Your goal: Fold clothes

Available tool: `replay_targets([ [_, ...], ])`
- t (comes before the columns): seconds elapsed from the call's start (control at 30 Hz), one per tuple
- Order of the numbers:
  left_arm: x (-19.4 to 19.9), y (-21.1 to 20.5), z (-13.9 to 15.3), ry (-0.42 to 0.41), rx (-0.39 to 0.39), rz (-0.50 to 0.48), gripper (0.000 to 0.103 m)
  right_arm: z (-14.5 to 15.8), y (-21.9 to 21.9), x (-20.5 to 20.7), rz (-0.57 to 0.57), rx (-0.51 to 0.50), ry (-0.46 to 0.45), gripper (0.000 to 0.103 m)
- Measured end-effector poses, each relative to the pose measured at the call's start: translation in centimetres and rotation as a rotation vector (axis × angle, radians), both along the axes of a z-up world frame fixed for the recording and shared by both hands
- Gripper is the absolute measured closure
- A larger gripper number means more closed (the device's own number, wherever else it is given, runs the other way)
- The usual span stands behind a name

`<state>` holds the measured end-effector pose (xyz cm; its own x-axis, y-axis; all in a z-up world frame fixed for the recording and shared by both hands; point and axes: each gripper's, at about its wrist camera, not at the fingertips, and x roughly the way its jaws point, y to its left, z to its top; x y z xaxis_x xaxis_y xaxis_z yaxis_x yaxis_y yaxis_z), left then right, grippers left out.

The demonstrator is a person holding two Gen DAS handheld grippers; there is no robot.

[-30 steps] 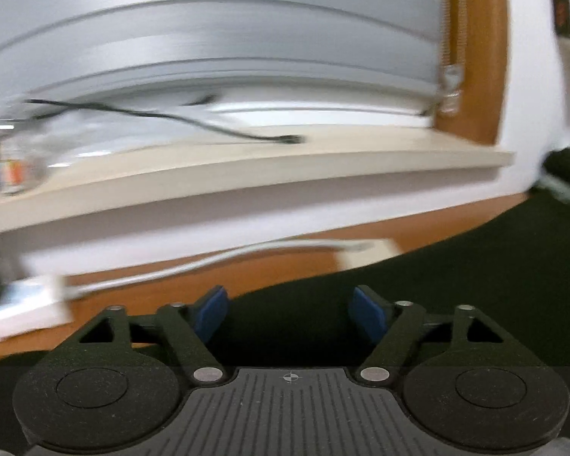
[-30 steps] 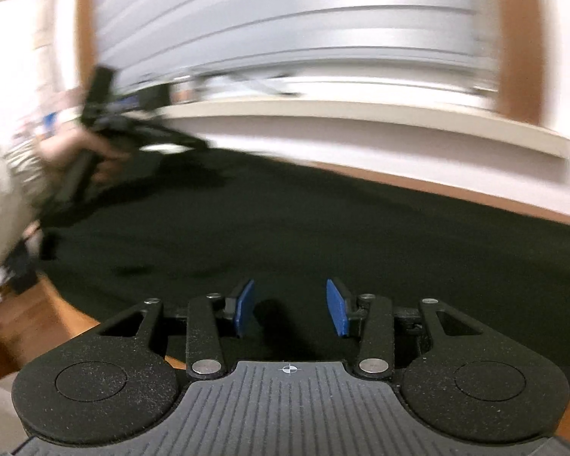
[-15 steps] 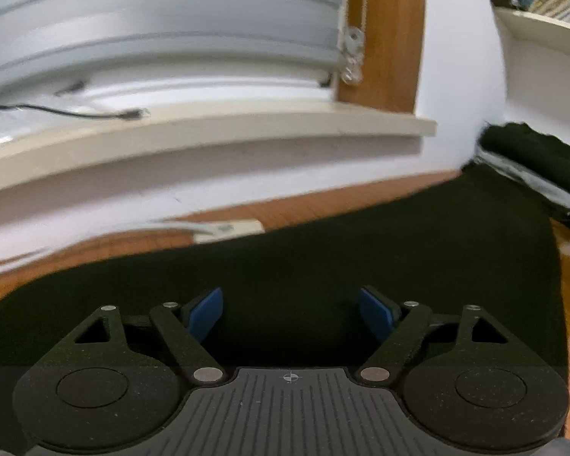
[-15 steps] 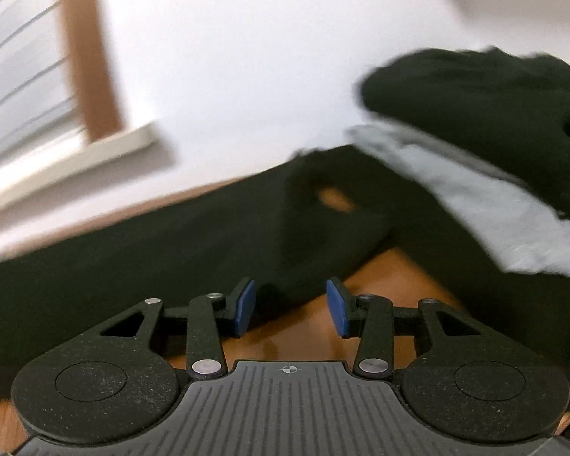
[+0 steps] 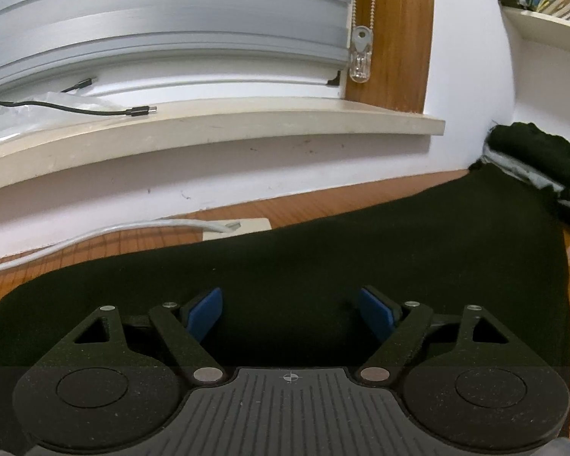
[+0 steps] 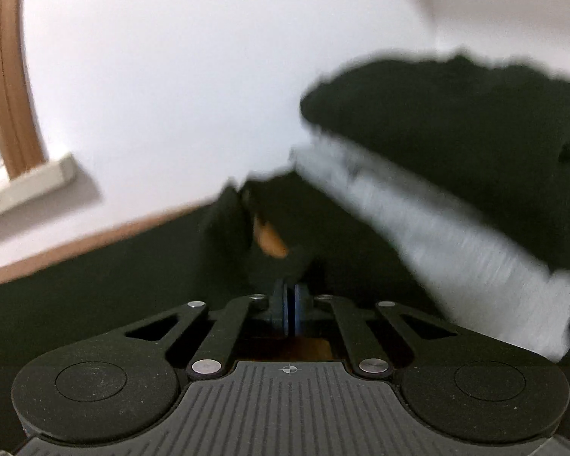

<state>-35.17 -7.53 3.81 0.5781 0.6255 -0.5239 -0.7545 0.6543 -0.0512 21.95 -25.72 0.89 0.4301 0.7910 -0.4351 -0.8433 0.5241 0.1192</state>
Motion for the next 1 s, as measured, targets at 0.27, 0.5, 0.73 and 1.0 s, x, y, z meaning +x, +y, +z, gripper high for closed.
replay_targets([
  [0.27, 0.1, 0.0, 0.1, 0.003, -0.001, 0.005, 0.021, -0.9, 1.4, 1.6, -0.071, -0.081, 0.01, 0.098],
  [0.5, 0.3, 0.0, 0.0, 0.012, -0.004, -0.001, 0.021, -2.2, 0.3, 2.7, -0.067, -0.066, 0.108, 0.085],
  [0.73, 0.9, -0.6, -0.1, 0.05, 0.027, -0.021, 0.011, -1.8, 0.9, 2.2, -0.04, -0.1, 0.135, 0.061],
  [1.0, 1.5, -0.7, -0.4, 0.08, 0.028, -0.035, 0.011, -1.3, 1.3, 1.1, -0.041, -0.069, 0.062, 0.095],
])
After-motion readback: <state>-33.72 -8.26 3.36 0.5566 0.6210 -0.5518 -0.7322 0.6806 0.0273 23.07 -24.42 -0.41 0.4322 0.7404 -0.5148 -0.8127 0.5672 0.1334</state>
